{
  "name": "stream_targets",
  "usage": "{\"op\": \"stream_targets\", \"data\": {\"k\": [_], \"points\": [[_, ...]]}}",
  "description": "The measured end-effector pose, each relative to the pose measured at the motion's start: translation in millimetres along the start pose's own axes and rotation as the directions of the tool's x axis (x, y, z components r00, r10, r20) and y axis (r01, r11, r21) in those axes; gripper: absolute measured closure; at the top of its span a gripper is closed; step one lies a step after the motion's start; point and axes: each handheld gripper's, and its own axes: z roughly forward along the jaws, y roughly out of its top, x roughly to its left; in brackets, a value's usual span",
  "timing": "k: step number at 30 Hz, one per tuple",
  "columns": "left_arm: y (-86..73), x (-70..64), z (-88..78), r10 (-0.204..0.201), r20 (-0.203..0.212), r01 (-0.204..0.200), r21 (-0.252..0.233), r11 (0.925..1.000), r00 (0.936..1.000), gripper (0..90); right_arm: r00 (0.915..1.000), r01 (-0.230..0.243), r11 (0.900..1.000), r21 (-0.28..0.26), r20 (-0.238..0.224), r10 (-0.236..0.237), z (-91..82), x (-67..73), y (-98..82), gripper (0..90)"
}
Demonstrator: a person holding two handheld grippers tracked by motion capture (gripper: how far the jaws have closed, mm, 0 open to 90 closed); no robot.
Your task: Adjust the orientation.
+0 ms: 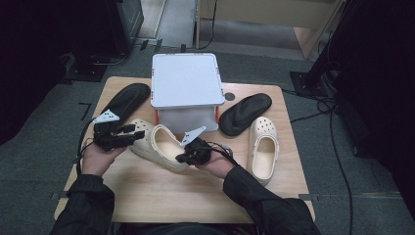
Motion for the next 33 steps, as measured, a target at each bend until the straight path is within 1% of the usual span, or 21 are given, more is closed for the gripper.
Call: {"op": "stream_targets", "data": {"k": [2, 5, 8, 9, 11, 13, 15, 18, 19, 22, 24, 25, 26, 27, 28, 29, 31, 32, 33], "points": [[-0.6, 1.1, 0.3, 0.003, -0.004, -0.003, 0.006, 1.0000, 1.0000, 45.4, 0.9999, -0.004, 1.000, 0.004, -0.009, 0.004, -3.4, 2.2, -4.1, 90.0], [-1.4, 2.3, 0.5, -0.007, -0.004, 0.007, 0.004, 1.0000, 1.0000, 45.8, 0.9999, -0.006, 1.000, 0.008, -0.016, 0.006, -6.1, 4.7, -7.6, 90.0], [-3.0, 5.4, 0.5, -0.011, -0.011, 0.011, 0.005, 0.9999, 0.9999, 46.6, 0.9998, -0.005, 1.000, 0.013, -0.021, 0.006, -7.8, 6.6, -9.4, 90.0], [-4.5, 7.9, 0.4, -0.016, -0.018, 0.016, 0.008, 0.9998, 0.9997, 46.8, 0.9995, -0.006, 1.000, 0.020, -0.030, 0.006, -10.1, 9.2, -12.2, 90.0], [-5.4, 9.4, 0.6, -0.018, -0.021, 0.018, 0.007, 0.9998, 0.9996, 47.9, 0.9995, -0.001, 1.000, 0.018, -0.033, 0.002, -11.4, 10.4, -14.1, 90.0], [-8.1, 12.7, 2.5, -0.025, -0.027, 0.026, 0.012, 0.9996, 0.9993, 49.1, 0.9993, -0.012, 1.000, 0.012, -0.034, 0.012, -15.1, 14.8, -20.3, 90.0], [-9.0, 13.4, 3.5, -0.024, -0.031, 0.025, 0.019, 0.9995, 0.9992, 50.8, 0.9992, -0.019, 1.000, 0.009, -0.034, 0.019, -16.2, 16.3, -22.3, 90.0], [-12.9, 14.5, 8.2, -0.009, -0.043, 0.011, 0.044, 0.9989, 0.9990, 52.9, 0.9991, -0.022, 1.000, -0.006, -0.038, 0.022, -19.9, 22.6, -29.7, 90.0], [-14.1, 15.7, 9.2, -0.002, -0.046, 0.005, 0.056, 0.9984, 0.9989, 53.9, 0.9989, -0.029, 1.000, -0.005, -0.038, 0.029, -20.9, 24.6, -31.3, 90.0], [-17.2, 18.4, 11.7, 0.004, -0.052, 0.000, 0.070, 0.9975, 0.9987, 57.0, 0.9986, -0.032, 0.999, -0.010, -0.041, 0.032, -22.4, 27.8, -34.5, 90.0], [-19.5, 21.5, 13.8, -0.005, -0.045, 0.009, 0.087, 0.9962, 0.9990, 58.3, 0.9990, -0.031, 0.999, -0.030, -0.034, 0.030, -23.5, 30.0, -37.9, 89.8], [-20.3, 22.9, 14.7, -0.005, -0.046, 0.009, 0.092, 0.9957, 0.9989, 58.9, 0.9992, -0.028, 0.999, -0.035, -0.030, 0.027, -24.0, 29.4, -38.5, 87.9], [-21.1, 24.1, 15.4, -0.007, -0.046, 0.011, 0.098, 0.9952, 0.9989, 60.8, 0.9995, -0.031, 0.998, -0.047, -0.007, 0.031, -26.7, 26.9, -39.0, 86.2], [-23.5, 26.2, 15.5, -0.013, -0.041, 0.017, 0.098, 0.9950, 0.9991, 61.8, 0.9992, -0.038, 0.997, -0.069, 0.004, 0.039, -29.1, 25.1, -38.9, 86.4], [-23.5, 26.2, 15.5, -0.013, -0.041, 0.017, 0.098, 0.9950, 0.9991, 62.8, 0.9992, -0.038, 0.997, -0.069, 0.004, 0.039, -29.1, 25.1, -38.9, 86.4], [-26.4, 28.0, 16.2, -0.019, -0.039, 0.023, 0.101, 0.9946, 0.9990, 63.8, 0.9983, -0.040, 0.993, -0.115, 0.036, 0.045, -35.3, 19.7, -38.2, 86.9], [-28.9, 29.5, 17.3, -0.030, -0.036, 0.034, 0.106, 0.9938, 0.9989, 64.4, 0.9961, -0.050, 0.987, -0.152, 0.064, 0.061, -41.5, 13.6, -37.5, 88.1], [-29.5, 30.1, 17.6, -0.026, -0.040, 0.030, 0.114, 0.9931, 0.9988, 64.6, 0.9941, -0.050, 0.984, -0.172, 0.086, 0.066, -44.4, 10.6, -37.4, 88.1], [-30.2, 30.5, 17.7, -0.030, -0.044, 0.035, 0.114, 0.9928, 0.9986, 64.6, 0.9921, -0.056, 0.980, -0.192, 0.100, 0.077, -47.1, 7.5, -37.2, 87.8]]}}
